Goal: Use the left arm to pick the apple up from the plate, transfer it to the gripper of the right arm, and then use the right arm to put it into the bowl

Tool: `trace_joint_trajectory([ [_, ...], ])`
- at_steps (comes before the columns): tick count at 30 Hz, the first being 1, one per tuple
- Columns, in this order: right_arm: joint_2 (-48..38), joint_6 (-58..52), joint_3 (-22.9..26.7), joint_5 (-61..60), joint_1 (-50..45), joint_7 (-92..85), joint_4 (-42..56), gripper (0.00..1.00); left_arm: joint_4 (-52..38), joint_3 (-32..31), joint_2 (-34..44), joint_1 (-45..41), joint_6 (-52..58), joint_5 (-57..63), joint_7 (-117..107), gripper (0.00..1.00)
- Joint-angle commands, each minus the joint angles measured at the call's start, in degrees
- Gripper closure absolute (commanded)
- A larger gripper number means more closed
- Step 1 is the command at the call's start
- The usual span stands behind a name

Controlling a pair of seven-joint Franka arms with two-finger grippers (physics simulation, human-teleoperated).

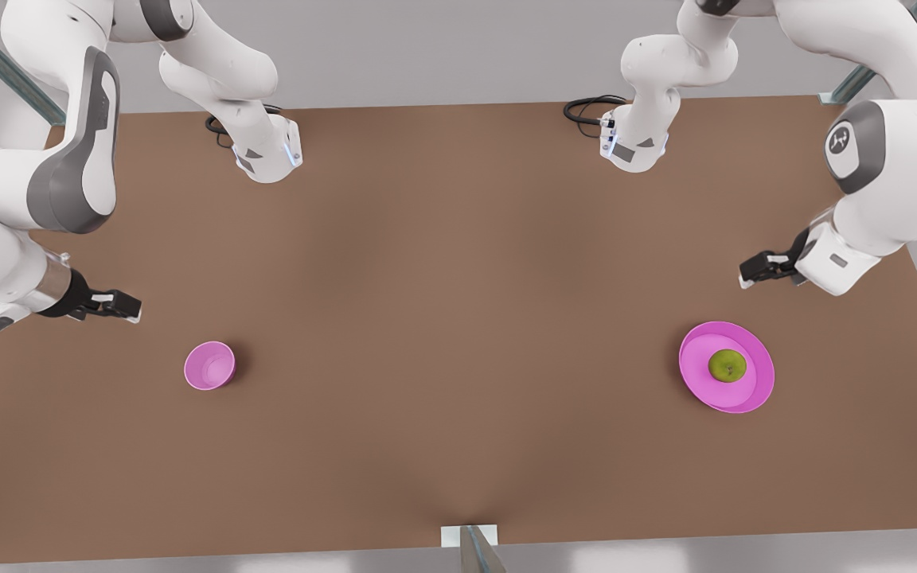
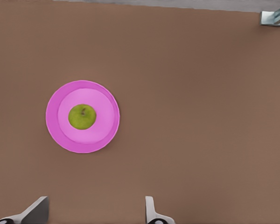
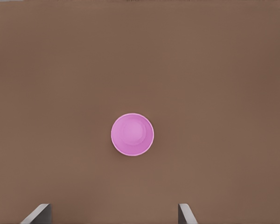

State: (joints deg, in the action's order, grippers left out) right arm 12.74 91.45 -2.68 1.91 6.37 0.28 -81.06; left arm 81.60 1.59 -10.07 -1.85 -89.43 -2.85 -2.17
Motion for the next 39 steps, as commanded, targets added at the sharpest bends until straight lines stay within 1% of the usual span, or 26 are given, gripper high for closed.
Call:
trace_joint_trajectory([
  [1,-0.1,0.8,0.0,0.0,-0.1,0.4,0.0,0.00,0.0,0.0,-0.3,0.0,-1.5,0.2,1.9,0.00],
  [3,-0.1,0.8,-0.2,0.1,-0.1,1.1,0.0,0.00,-0.2,0.0,-1.4,0.0,-2.1,0.3,2.1,0.00],
  [4,-0.1,0.8,-0.3,0.1,-0.3,1.3,0.0,0.00,-0.2,0.1,-3.5,0.2,-3.4,0.6,1.1,0.00],
  [5,-0.1,0.8,-0.3,0.1,-0.2,1.2,0.0,0.00,0.5,0.2,-7.3,0.2,-8.4,1.0,0.6,0.00],
  [7,-0.1,0.8,-0.1,0.1,-0.1,0.9,0.0,0.00,6.6,0.2,-11.5,2.0,-21.9,0.8,0.2,0.00],
  [8,-0.1,0.8,-0.1,0.1,-0.1,0.9,0.0,0.00,6.6,0.6,-13.5,3.2,-23.2,1.6,1.2,0.00],
  [9,-0.1,0.8,-0.1,0.1,-0.1,0.9,0.0,0.00,6.9,0.5,-16.6,4.4,-27.6,1.4,1.2,0.00],
  [10,0.0,0.8,0.0,0.1,0.0,0.7,0.0,0.00,8.4,0.5,-19.1,5.6,-34.4,1.4,1.1,0.00],
  [11,0.0,0.8,0.0,0.1,-0.1,1.1,0.0,0.00,10.0,0.6,-20.8,5.5,-38.8,1.4,1.1,0.00],
  [13,0.0,0.8,0.0,0.1,-0.1,0.9,0.0,0.00,14.8,0.6,-21.2,5.7,-46.4,1.4,1.2,0.00],
  [18,0.0,0.8,0.0,0.0,0.0,0.9,0.0,0.00,14.9,0.6,-23.3,8.8,-47.1,1.5,5.5,0.00],
  [23,0.0,0.8,0.0,0.0,0.0,0.9,0.0,0.00,14.9,0.6,-24.3,8.8,-47.1,1.5,6.6,0.00],
  [28,0.0,0.8,-0.2,-0.1,-0.1,1.1,0.0,0.00,18.1,0.5,-24.6,8.5,-47.1,1.4,6.6,0.00],
  [39,0.0,0.8,0.0,-0.1,0.0,0.7,0.0,0.00,20.4,0.5,-25.3,8.6,-47.1,1.5,6.6,0.00],
])
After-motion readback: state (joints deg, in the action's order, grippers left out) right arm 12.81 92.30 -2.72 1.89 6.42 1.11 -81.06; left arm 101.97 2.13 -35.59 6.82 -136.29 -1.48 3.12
